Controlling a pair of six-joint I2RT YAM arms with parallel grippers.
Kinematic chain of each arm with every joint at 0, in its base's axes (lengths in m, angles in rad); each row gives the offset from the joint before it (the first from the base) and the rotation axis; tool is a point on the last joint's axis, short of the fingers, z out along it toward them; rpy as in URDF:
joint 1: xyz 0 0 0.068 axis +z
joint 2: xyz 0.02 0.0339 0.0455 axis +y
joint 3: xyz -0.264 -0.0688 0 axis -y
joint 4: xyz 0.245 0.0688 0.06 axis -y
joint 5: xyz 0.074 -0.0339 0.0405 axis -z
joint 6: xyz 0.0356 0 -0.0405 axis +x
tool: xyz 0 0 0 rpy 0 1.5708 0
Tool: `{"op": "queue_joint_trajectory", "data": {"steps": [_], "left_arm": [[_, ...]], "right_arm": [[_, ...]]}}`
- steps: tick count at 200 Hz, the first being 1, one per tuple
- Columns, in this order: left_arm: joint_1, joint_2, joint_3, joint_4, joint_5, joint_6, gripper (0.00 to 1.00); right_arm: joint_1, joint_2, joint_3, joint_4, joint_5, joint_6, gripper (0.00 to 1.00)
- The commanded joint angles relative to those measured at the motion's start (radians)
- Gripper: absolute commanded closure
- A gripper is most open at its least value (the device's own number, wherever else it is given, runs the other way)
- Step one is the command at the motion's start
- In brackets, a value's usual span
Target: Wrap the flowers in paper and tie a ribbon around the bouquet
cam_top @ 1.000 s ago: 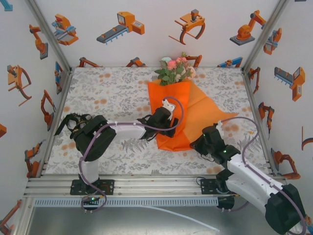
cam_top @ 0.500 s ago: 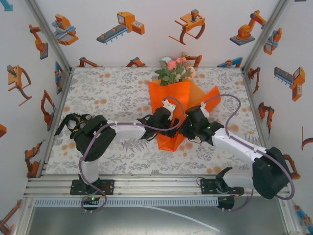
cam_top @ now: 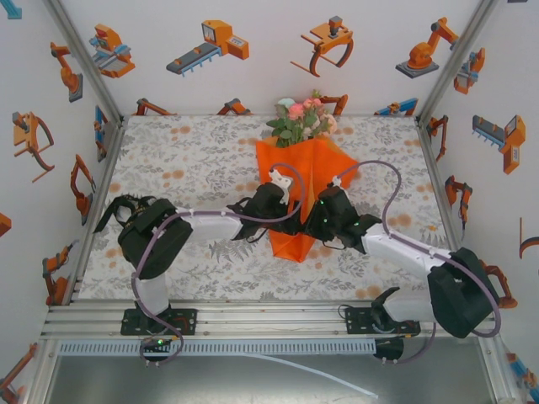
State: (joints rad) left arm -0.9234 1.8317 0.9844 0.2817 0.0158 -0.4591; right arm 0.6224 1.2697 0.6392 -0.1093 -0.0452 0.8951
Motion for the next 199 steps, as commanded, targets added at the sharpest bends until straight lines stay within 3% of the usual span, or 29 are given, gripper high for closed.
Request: {"op": "queue_joint_trajectory", "data": {"steps": [1,38,67,99,136,159,199], "left_arm": [[0.027,-0.092,-0.022,0.079,0.099,-0.094,0.26],[0.072,-0.185,-0.073,0.066,0.114,-0.168,0.25],[0.092,-0.222,-0.044,-0.086,0.085,-0.189,0.25],[0.107,-0.255,-0.053,-0.098,0.082,-0.232,0.26],[0.140,-0.201,-0.024,-0.046,0.170,-0.331,0.26],[0.155,-0.157,-0.012,-0.023,0.152,-0.357,0.24],[0.172,-0.070,0.012,0.088,0.258,-0.390,0.27]], "right_arm": [[0.008,-0.010,-0.019,0.036,-0.026,-0.096,0.71],[0.008,0.048,-0.004,0.083,-0.086,-0.120,0.71],[0.008,0.094,-0.012,0.152,-0.154,-0.134,0.68],[0.010,0.145,-0.007,0.173,-0.193,-0.136,0.65],[0.015,0.181,-0.013,0.202,-0.216,-0.130,0.54],[0.018,0.176,-0.016,0.207,-0.223,-0.130,0.49],[0.020,0.147,-0.031,0.217,-0.254,-0.133,0.44]]}}
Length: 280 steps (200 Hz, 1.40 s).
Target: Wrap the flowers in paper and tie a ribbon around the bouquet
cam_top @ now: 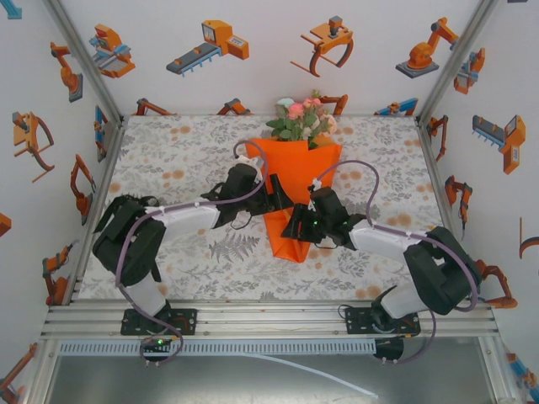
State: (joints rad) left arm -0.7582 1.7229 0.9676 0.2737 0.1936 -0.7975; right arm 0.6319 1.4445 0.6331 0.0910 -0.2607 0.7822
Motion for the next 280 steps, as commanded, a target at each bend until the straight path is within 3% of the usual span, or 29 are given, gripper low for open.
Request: {"op": "queue_joint_trajectory", "data": {"steps": [1,49,70,86,109,128,135,163,205,221,280], "left_arm": [[0.007,0.040,0.027,0.099,0.082,-0.053,0.28],[0.010,0.001,-0.009,0.180,0.114,-0.015,0.33],[0.019,-0.046,-0.019,0.142,0.095,0.023,0.31],[0.032,-0.119,-0.044,0.076,0.017,0.092,0.29],[0.038,-0.217,-0.060,-0.100,-0.206,0.202,0.26],[0.060,-0.221,-0.042,-0.262,-0.398,0.207,0.26],[0.078,-0.198,-0.032,-0.294,-0.413,0.198,0.27],[0.117,-0.062,0.020,-0.299,-0.247,0.195,0.39],[0.086,0.067,0.045,-0.128,-0.026,0.152,0.52],[0.068,0.107,0.061,-0.126,-0.005,0.155,0.55],[0.046,0.135,0.059,-0.161,-0.032,0.168,0.56]], "right_arm": [[0.011,-0.030,-0.025,0.017,-0.038,-0.020,0.44],[0.011,-0.121,-0.044,-0.089,0.121,-0.020,0.55],[0.010,-0.133,-0.045,-0.078,0.130,-0.018,0.69],[0.011,-0.142,-0.042,-0.095,0.167,-0.003,0.82],[0.010,-0.162,-0.047,-0.094,0.173,-0.003,0.88],[0.011,-0.182,-0.048,-0.091,0.168,-0.003,0.94],[0.011,-0.190,-0.050,-0.086,0.166,-0.003,0.95],[0.010,-0.224,-0.056,-0.061,0.157,-0.003,0.94],[0.011,-0.212,-0.054,-0.017,0.122,-0.003,0.89],[0.010,-0.193,-0.054,0.005,0.101,-0.003,0.86],[0.011,-0.118,-0.040,0.108,0.056,-0.006,0.59]]}}
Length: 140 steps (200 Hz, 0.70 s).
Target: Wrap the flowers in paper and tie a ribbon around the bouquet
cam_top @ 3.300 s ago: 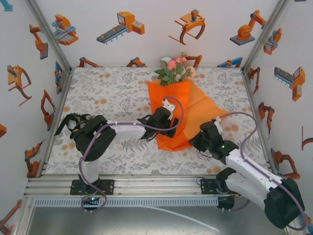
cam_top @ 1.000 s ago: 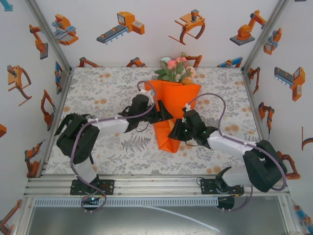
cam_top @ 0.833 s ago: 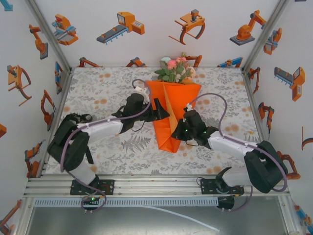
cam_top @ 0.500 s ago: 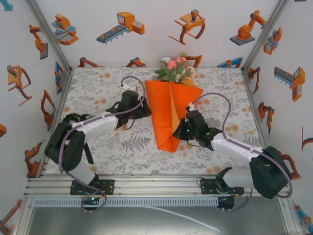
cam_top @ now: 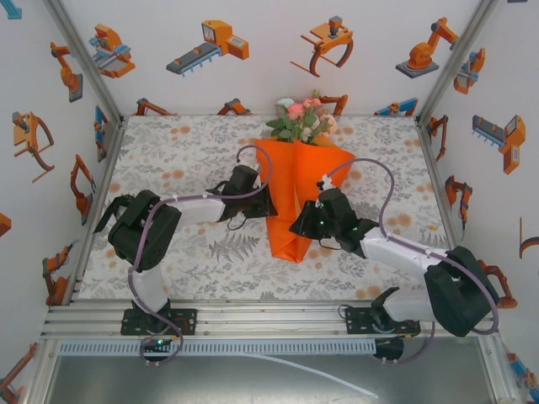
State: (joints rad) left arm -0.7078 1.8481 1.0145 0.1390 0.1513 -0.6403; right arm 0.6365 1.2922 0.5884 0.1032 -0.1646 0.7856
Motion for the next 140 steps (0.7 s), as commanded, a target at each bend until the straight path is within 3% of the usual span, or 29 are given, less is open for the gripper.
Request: {"op": "queue_joint_trajectory", "data": {"steps": [1,63,140], "left_arm": [[-0.005,0.009,0.012,-0.027,0.009,0.011,0.56],[-0.004,0.006,0.018,-0.038,0.003,0.016,0.54],[0.019,-0.055,-0.012,-0.009,0.046,-0.051,0.46]], "right_arm": [[0.006,0.037,0.004,0.098,-0.044,-0.009,0.59],[0.006,0.147,0.023,0.276,-0.204,-0.001,0.42],[0.004,0.124,-0.025,0.355,-0.254,0.012,0.40]]}}
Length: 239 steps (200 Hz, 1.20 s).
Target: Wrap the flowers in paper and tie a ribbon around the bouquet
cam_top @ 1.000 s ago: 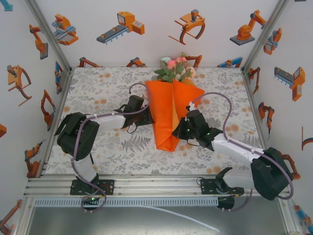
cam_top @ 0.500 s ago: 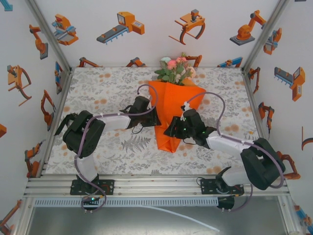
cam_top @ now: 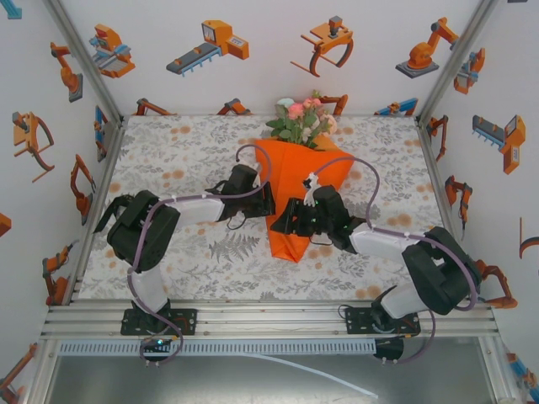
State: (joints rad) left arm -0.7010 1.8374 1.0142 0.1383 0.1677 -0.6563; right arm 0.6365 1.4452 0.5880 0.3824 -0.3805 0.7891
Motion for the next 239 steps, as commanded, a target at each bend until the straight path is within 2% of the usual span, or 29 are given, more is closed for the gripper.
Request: {"op": "queue_joint_trajectory", "data": {"steps": [1,68,96,121,168,189,212,239], "left_arm": [[0.012,-0.045,-0.012,-0.007,0.029,-0.035,0.46],[0.034,-0.122,-0.021,-0.034,0.034,-0.039,0.43],[0.035,-0.148,-0.031,-0.030,0.046,-0.040,0.43],[0.035,-0.195,-0.048,-0.012,0.118,-0.054,0.44],[0.033,-0.320,-0.104,-0.035,0.049,-0.077,0.44],[0.031,-0.271,-0.072,0.017,0.138,-0.108,0.44],[0.010,-0.140,-0.025,0.115,0.239,-0.193,0.51],[-0.012,-0.035,0.003,0.145,0.229,-0.231,0.58]], "right_arm": [[0.005,-0.029,-0.026,0.076,-0.038,0.009,0.40],[0.005,-0.027,-0.076,0.090,-0.031,0.042,0.57],[0.005,-0.011,-0.063,0.090,-0.049,0.037,0.54],[0.004,-0.001,-0.059,0.090,-0.035,0.035,0.53],[0.005,0.036,-0.045,0.100,-0.066,0.035,0.52],[0.005,0.054,-0.051,0.129,-0.081,0.042,0.52],[0.005,0.069,-0.046,0.145,-0.101,0.047,0.51],[0.004,0.067,-0.047,0.150,-0.112,0.047,0.51]]}}
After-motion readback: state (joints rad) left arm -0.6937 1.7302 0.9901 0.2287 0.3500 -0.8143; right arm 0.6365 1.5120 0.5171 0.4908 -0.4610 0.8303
